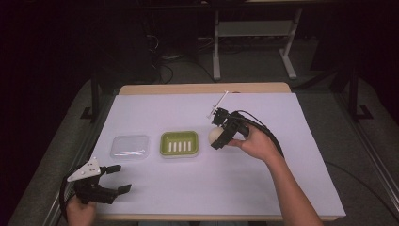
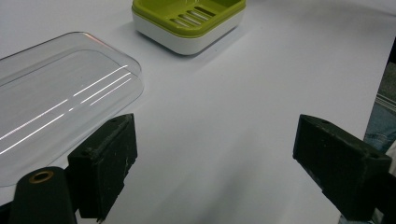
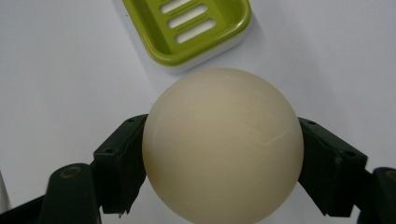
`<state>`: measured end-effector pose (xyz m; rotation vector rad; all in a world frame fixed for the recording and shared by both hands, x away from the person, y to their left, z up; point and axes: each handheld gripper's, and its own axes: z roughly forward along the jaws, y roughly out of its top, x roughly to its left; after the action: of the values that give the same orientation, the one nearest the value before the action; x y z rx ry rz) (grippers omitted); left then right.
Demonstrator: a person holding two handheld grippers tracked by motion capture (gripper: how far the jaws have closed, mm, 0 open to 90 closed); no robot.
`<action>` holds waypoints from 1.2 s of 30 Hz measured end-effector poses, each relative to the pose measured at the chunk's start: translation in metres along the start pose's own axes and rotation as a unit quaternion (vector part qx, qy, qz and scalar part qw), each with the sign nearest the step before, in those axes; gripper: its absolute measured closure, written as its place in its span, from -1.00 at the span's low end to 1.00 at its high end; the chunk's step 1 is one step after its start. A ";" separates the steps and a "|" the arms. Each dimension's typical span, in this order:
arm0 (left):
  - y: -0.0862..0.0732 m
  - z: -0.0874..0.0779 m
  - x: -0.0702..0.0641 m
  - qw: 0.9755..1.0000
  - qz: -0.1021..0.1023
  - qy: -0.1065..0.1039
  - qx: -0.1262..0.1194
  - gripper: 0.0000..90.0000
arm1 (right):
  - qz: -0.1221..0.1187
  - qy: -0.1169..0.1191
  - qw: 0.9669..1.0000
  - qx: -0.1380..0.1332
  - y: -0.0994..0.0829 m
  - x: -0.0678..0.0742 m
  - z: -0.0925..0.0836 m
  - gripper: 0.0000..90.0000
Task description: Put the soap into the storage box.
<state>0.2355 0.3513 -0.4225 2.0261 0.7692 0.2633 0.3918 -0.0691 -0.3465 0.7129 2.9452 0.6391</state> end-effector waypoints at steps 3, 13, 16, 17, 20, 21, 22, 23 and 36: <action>0.000 0.000 0.000 1.000 0.001 0.000 -0.001 -0.71 | -0.004 0.000 1.000 0.002 0.006 0.000 0.000 -0.48; 0.000 -0.001 0.000 1.000 0.000 0.001 -0.001 -0.71 | -0.011 0.006 1.000 0.000 0.023 0.002 0.002 -0.48; 0.000 -0.001 0.000 1.000 0.001 0.000 -0.002 -0.71 | -0.013 0.007 1.000 0.000 0.028 0.004 0.002 -0.48; 0.000 -0.001 0.000 1.000 0.001 0.000 -0.002 -0.71 | -0.015 0.008 1.000 -0.001 0.030 0.004 0.002 -0.48; 0.000 -0.001 0.000 1.000 0.000 0.002 0.001 -0.71 | -0.021 0.009 1.000 -0.002 0.036 0.006 0.003 -0.48; 0.000 -0.001 0.000 1.000 0.001 0.002 0.001 -0.71 | -0.022 0.010 1.000 -0.003 0.038 0.006 0.003 -0.48; 0.000 -0.001 0.000 1.000 0.001 0.002 0.002 -0.71 | -0.022 0.011 1.000 -0.003 0.039 0.006 0.003 -0.48; 0.000 -0.001 0.000 1.000 0.002 0.003 0.000 -0.71 | -0.023 0.011 1.000 -0.003 0.041 0.007 0.003 -0.48; 0.000 -0.001 0.000 1.000 0.002 0.002 -0.001 -0.71 | -0.040 0.018 0.999 -0.001 0.064 0.013 0.011 -0.48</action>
<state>0.2352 0.3522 -0.4218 2.0272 0.7671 0.2710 0.4092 -0.0078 -0.3300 0.5872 2.9871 0.6549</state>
